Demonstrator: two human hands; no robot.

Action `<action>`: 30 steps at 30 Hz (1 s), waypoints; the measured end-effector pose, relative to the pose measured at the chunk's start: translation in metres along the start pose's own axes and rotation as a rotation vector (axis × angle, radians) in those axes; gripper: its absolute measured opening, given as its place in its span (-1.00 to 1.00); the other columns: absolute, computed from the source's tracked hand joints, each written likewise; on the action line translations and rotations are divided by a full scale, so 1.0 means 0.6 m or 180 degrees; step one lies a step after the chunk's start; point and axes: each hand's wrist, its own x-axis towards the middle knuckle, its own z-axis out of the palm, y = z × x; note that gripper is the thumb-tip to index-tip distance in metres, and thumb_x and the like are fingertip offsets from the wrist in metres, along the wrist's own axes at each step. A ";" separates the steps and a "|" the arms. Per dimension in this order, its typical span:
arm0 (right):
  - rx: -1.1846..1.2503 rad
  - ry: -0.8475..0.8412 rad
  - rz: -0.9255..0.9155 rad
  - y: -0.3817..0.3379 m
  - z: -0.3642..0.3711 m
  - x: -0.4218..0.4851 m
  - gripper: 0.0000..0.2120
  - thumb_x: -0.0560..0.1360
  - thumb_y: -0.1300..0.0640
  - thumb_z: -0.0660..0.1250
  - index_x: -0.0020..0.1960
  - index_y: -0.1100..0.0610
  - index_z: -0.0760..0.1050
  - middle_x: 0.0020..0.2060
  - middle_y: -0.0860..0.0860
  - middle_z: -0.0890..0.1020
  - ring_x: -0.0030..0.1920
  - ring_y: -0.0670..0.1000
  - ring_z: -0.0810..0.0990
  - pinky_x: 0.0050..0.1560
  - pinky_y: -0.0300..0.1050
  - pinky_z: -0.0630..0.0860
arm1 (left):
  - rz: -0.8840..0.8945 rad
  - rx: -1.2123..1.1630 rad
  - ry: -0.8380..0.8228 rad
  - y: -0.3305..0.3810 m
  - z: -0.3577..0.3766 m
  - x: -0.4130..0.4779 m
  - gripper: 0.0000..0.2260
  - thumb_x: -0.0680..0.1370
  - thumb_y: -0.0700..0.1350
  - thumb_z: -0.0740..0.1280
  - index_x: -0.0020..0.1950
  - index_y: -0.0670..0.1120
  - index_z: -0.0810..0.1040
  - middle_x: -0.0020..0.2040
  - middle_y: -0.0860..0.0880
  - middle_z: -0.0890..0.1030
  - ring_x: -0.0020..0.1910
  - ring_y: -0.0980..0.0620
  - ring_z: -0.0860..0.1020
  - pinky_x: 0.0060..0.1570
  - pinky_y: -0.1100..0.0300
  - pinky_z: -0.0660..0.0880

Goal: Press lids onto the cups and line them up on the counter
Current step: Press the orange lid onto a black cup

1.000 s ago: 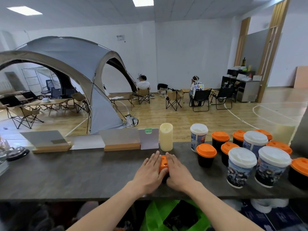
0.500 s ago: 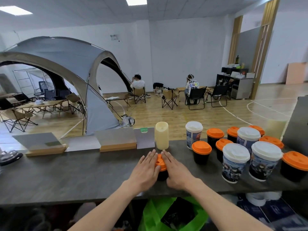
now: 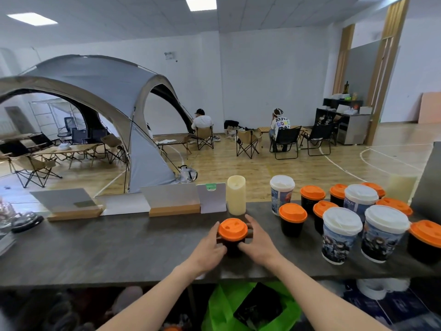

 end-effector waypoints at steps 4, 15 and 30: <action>0.0772 0.0442 0.0102 -0.028 -0.016 0.021 -0.38 0.44 0.10 0.53 0.43 0.10 0.37 0.22 0.02 0.62 0.16 -0.05 0.60 0.19 -0.17 0.48 | 0.0260 -0.0568 0.0507 0.025 -0.038 0.018 -0.48 0.58 -0.23 0.38 0.49 0.06 0.33 0.29 -0.04 0.59 0.32 -0.01 0.55 0.33 0.08 0.47; 0.1340 0.1001 0.0254 -0.111 -0.058 0.039 -0.60 0.58 -0.20 0.27 0.06 0.15 0.57 -0.03 0.07 0.68 -0.02 0.01 0.66 -0.11 -0.07 0.60 | -0.0197 -0.2741 0.0718 0.127 -0.082 0.006 -0.77 0.64 -0.05 0.36 0.24 -0.13 0.57 0.14 -0.16 0.70 0.14 -0.15 0.68 0.17 -0.14 0.60; 0.1185 0.1094 0.0144 -0.128 -0.071 0.005 -0.36 0.44 -0.49 0.17 -0.07 0.09 0.59 -0.16 0.03 0.68 -0.07 0.07 0.67 0.04 0.21 0.62 | 0.0089 -0.2707 0.0955 0.151 -0.066 -0.009 -0.82 0.67 -0.17 0.30 0.26 -0.15 0.55 0.12 -0.18 0.70 0.09 -0.11 0.70 0.12 -0.04 0.62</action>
